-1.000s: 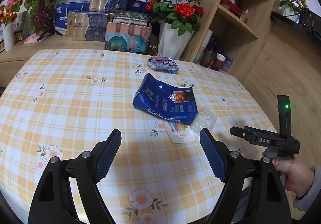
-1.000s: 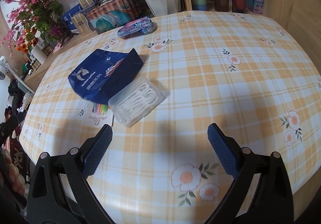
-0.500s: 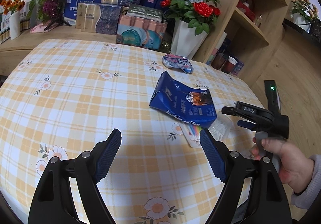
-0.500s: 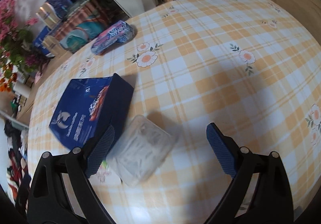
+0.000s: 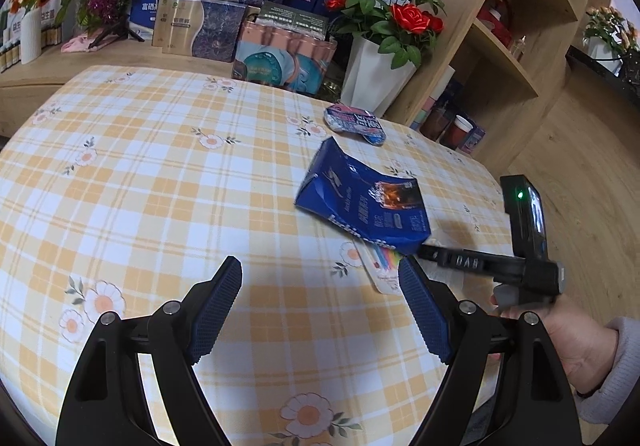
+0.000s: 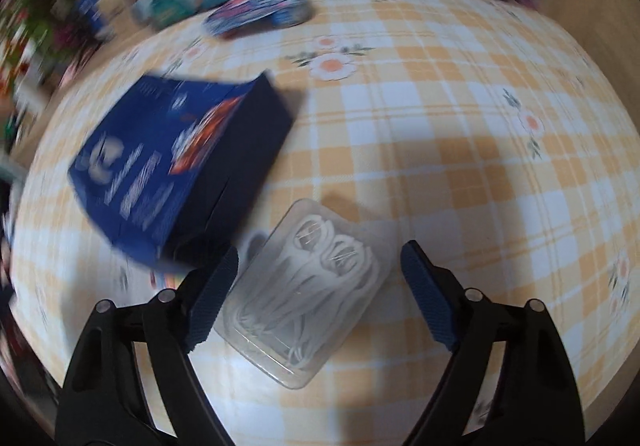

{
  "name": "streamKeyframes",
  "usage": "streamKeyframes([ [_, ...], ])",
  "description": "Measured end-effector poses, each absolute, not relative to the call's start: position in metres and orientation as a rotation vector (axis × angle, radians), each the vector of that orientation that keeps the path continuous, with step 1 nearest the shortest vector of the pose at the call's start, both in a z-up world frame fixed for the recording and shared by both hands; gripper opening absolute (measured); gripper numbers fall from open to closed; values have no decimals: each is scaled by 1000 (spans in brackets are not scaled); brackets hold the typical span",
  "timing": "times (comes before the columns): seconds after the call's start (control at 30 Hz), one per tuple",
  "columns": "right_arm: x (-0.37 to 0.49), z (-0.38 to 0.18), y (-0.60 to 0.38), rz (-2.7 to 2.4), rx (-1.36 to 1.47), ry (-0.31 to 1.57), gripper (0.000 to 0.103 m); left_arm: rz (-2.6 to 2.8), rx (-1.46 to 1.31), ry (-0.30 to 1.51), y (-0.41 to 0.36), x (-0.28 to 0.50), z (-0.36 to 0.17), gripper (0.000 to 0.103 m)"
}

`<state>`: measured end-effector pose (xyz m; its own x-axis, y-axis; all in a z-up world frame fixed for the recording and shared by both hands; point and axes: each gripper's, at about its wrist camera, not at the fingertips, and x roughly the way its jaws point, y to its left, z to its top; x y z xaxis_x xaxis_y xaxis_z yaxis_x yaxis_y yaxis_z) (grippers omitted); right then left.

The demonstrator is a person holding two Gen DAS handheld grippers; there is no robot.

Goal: Collect trash
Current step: 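Grasp the clear box of white floss picks with the right gripper, then grasp the blue luckin coffee bag with the left gripper while the right holds the box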

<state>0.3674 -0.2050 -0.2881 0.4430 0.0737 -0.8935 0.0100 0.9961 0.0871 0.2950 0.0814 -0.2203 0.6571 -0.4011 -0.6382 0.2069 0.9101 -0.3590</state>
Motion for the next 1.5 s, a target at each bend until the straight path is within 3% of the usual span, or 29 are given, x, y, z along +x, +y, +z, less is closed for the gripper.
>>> streamKeyframes([
  [0.27, 344, -290, -230, 30, 61, 1120, 88, -372, -265, 791, 68, 286, -220, 78],
  [0.43, 340, -286, -239, 52, 29, 1081, 65, -392, -294, 813, 61, 287, -221, 78],
  [0.57, 343, -287, -239, 50, 18, 1050, 64, -380, -305, 829, 56, 292, -223, 77],
  [0.63, 345, -287, -236, 82, -6, 1026, 57, -381, -314, 840, 54, 295, -224, 76],
  [0.87, 338, -289, -234, 159, -32, 961, 57, -410, -429, 904, 46, 315, -234, 60],
  [1.5, 331, -293, -235, 176, -33, 876, 57, -366, -694, 1019, 40, 399, -284, 54],
])
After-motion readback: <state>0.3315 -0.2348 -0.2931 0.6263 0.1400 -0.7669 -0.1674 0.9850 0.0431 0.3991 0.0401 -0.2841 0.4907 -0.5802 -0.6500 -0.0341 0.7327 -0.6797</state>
